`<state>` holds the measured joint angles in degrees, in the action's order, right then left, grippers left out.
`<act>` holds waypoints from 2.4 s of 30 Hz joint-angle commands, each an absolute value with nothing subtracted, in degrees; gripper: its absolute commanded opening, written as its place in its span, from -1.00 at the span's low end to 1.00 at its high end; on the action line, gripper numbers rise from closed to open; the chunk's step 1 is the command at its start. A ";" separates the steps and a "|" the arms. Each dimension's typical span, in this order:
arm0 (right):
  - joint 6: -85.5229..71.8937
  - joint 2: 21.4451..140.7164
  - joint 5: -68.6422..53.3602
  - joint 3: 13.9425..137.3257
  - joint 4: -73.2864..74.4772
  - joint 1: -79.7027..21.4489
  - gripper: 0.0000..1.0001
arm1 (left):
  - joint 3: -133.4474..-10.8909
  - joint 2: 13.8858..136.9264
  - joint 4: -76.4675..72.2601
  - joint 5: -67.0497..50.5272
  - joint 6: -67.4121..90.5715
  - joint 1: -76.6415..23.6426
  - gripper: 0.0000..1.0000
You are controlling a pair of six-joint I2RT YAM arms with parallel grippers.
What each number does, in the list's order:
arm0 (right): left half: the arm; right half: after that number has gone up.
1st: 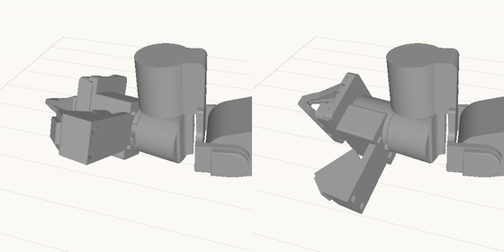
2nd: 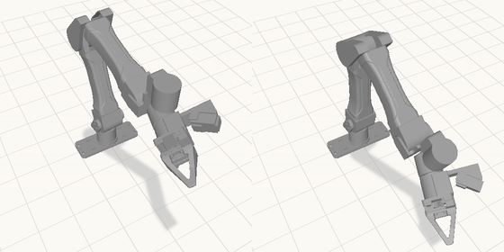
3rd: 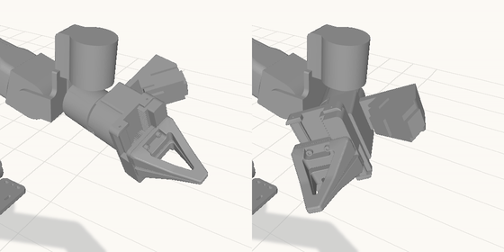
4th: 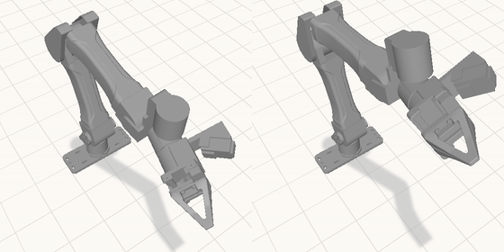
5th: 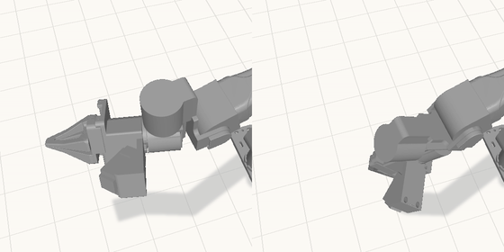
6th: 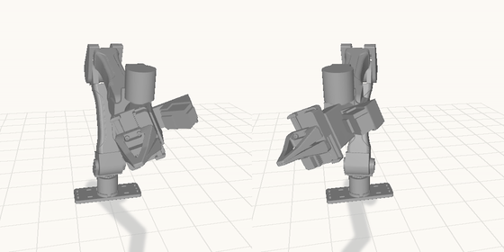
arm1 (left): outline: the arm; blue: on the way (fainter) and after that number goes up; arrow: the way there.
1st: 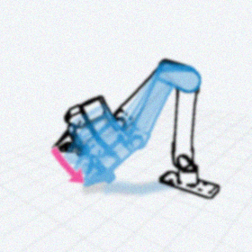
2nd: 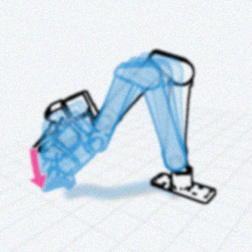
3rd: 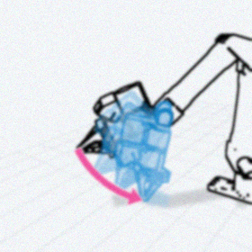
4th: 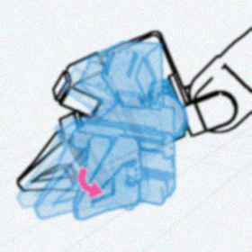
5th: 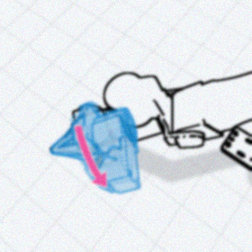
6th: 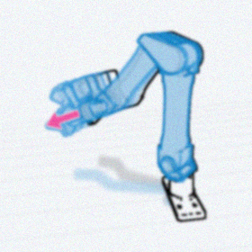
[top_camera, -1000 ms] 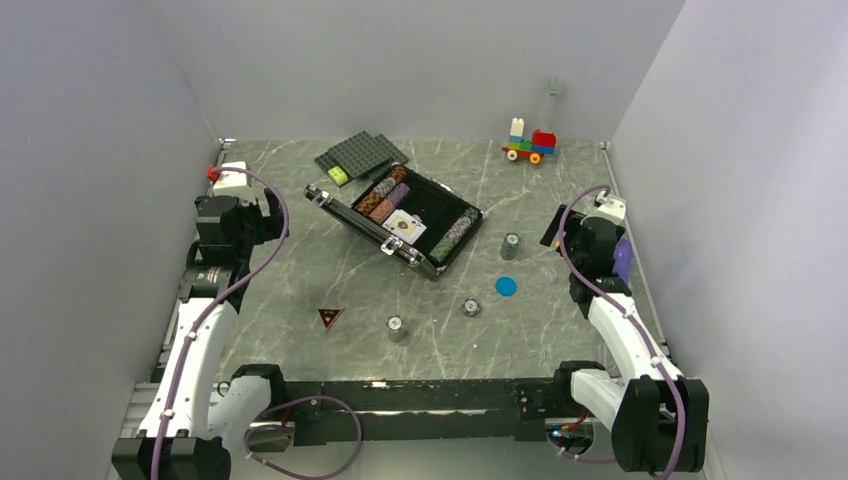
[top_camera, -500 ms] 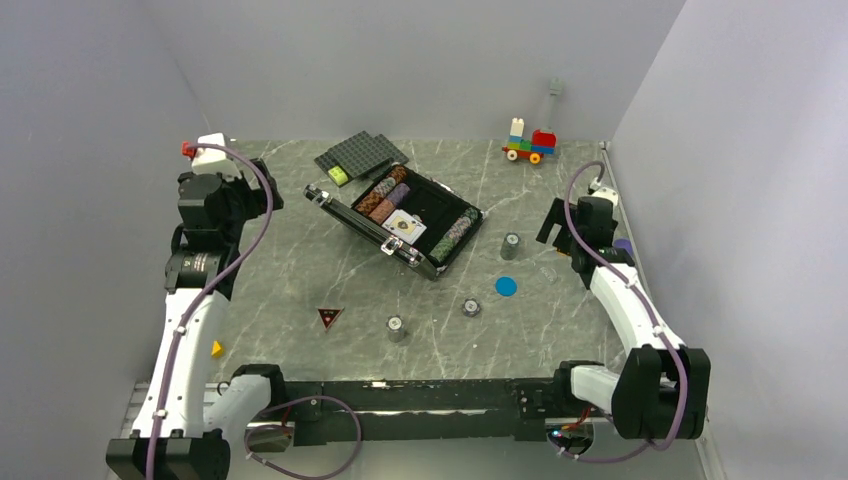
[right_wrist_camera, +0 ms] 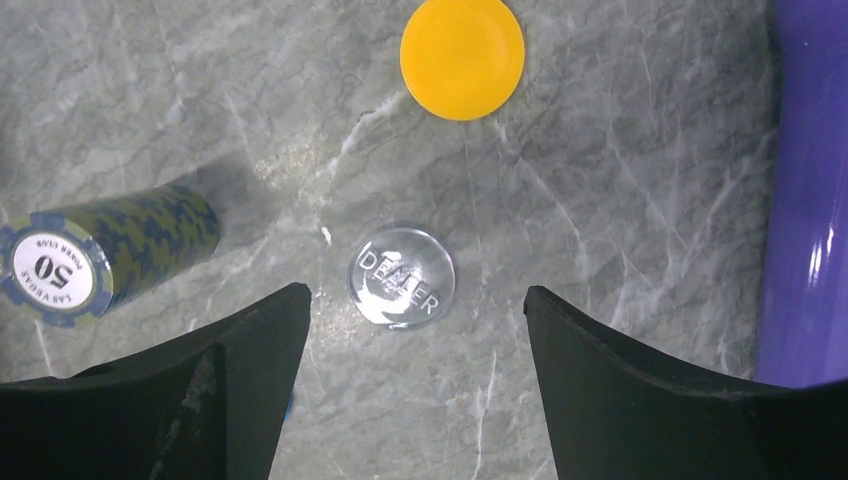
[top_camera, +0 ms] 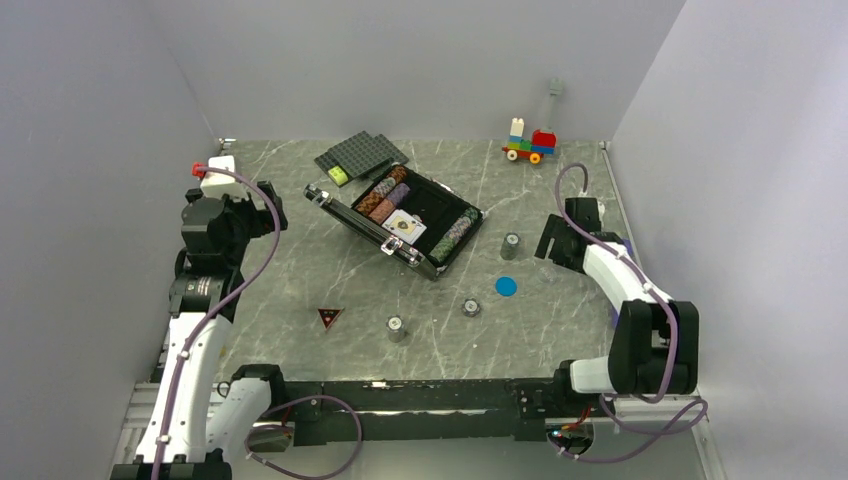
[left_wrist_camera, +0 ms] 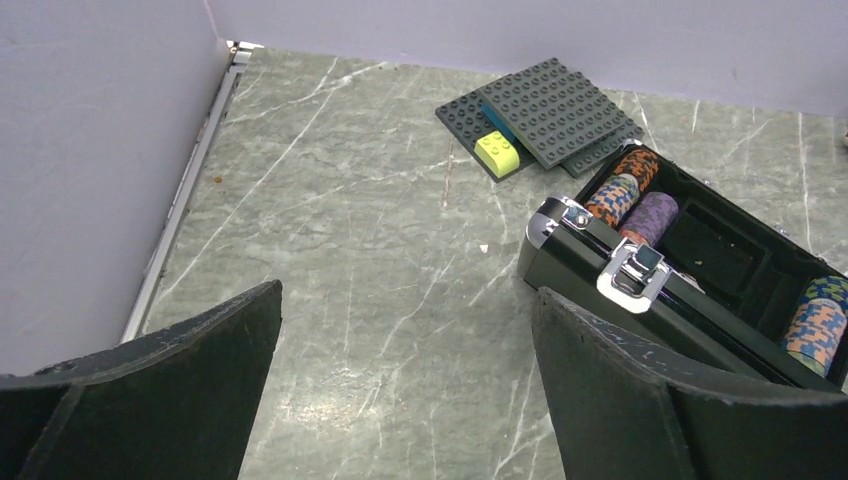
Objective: Pack up texas hold em set
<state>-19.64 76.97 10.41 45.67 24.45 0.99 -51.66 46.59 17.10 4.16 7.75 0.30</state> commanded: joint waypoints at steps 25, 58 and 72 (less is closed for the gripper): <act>-18.59 88.15 5.19 48.80 27.81 0.27 0.49 | -51.37 44.75 14.13 5.01 5.79 0.38 0.97; -18.88 88.11 3.43 48.88 28.04 0.33 -0.23 | -50.78 46.82 13.58 5.73 4.58 0.32 0.97; -17.93 87.29 0.95 67.63 47.23 0.33 -0.29 | -56.69 51.81 18.50 7.16 5.71 0.35 0.97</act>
